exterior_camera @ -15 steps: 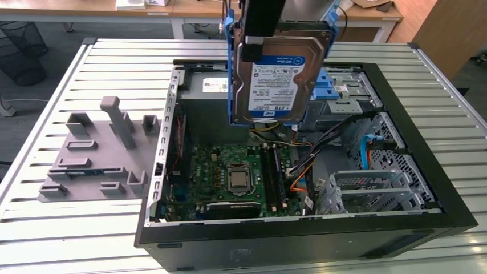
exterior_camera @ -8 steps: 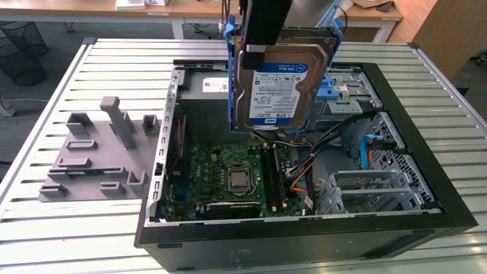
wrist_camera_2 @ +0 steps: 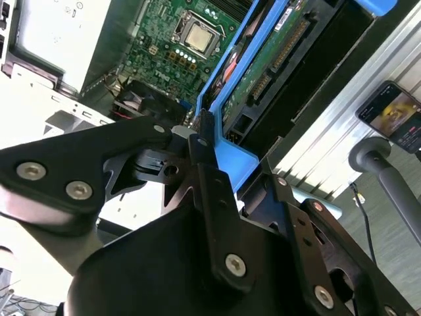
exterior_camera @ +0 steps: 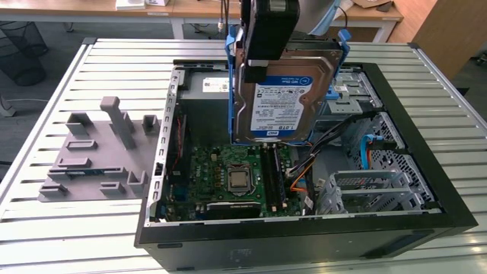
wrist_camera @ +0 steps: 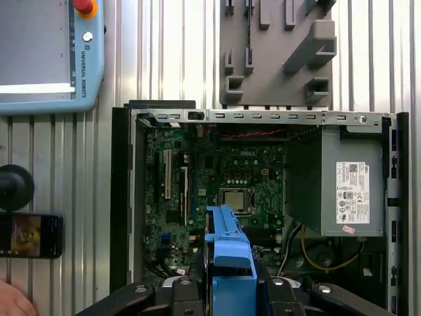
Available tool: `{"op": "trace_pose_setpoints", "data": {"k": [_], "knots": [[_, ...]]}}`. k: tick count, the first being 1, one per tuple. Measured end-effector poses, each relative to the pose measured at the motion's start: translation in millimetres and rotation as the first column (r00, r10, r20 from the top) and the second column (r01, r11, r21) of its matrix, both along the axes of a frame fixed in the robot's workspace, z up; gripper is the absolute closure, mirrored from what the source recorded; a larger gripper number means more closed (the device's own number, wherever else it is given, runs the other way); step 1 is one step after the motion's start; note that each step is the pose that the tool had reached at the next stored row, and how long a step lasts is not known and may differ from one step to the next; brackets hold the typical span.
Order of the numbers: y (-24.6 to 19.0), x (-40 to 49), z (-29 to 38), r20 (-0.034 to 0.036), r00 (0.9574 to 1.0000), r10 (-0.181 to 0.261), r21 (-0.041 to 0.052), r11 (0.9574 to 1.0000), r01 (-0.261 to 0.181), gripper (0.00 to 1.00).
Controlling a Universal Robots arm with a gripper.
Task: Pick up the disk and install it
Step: 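Insert the disk into the insertion slot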
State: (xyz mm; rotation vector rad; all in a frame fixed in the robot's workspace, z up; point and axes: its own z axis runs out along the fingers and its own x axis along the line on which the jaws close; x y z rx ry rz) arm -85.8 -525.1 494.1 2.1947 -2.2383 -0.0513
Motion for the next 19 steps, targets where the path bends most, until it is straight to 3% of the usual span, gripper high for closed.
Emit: {"op": "trace_pose_setpoints", "data": {"k": [10,16,19], "knots": [[-0.2,1.7,-0.1,0.0001,1.0000,0.000,0.0001,1.0000,0.000,0.63],[-0.3,15.6,-0.6,0.0000,1.0000,0.000,0.0000,1.0000,0.000,0.63],[-2.0,18.3,-1.3,0.0000,1.0000,0.000,0.0000,1.0000,0.000,0.63]]}}
